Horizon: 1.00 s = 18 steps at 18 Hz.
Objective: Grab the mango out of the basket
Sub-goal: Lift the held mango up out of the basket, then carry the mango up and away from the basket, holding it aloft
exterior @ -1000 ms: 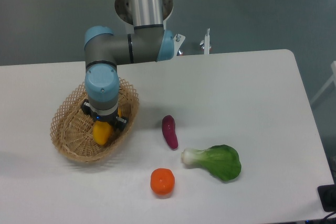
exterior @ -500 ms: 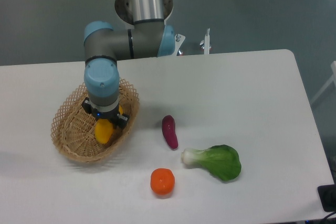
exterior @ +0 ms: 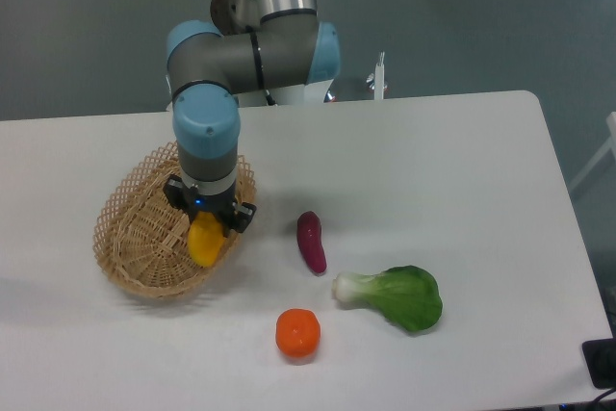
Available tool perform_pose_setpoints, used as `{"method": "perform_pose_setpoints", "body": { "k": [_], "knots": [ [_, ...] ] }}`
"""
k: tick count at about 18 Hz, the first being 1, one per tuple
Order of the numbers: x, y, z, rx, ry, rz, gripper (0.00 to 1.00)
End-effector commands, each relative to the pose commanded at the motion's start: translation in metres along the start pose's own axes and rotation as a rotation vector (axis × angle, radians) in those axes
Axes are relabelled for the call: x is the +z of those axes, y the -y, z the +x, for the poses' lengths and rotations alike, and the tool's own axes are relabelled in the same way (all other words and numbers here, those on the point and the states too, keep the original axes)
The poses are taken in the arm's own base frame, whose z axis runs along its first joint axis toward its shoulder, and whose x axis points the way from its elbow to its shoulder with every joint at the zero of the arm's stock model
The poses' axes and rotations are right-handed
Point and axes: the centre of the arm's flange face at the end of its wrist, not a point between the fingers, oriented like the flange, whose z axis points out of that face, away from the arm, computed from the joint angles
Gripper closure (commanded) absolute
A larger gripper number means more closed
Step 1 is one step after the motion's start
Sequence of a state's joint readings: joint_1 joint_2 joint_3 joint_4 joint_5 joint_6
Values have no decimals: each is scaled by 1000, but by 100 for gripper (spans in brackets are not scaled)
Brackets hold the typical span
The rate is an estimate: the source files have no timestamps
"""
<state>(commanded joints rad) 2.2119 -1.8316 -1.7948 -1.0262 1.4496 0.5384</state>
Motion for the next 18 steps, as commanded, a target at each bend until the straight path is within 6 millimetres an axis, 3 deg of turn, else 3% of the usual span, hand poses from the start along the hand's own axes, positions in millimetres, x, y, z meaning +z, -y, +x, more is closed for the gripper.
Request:
{"method": "perform_pose_setpoints", "body": {
  "k": [7, 12, 18],
  "knots": [
    [-27, -16, -76, 23, 84, 23, 37],
    [-53, -38, -143, 14, 134, 44, 41],
    [-62, -62, -179, 90, 156, 26, 46]
  ]
}}
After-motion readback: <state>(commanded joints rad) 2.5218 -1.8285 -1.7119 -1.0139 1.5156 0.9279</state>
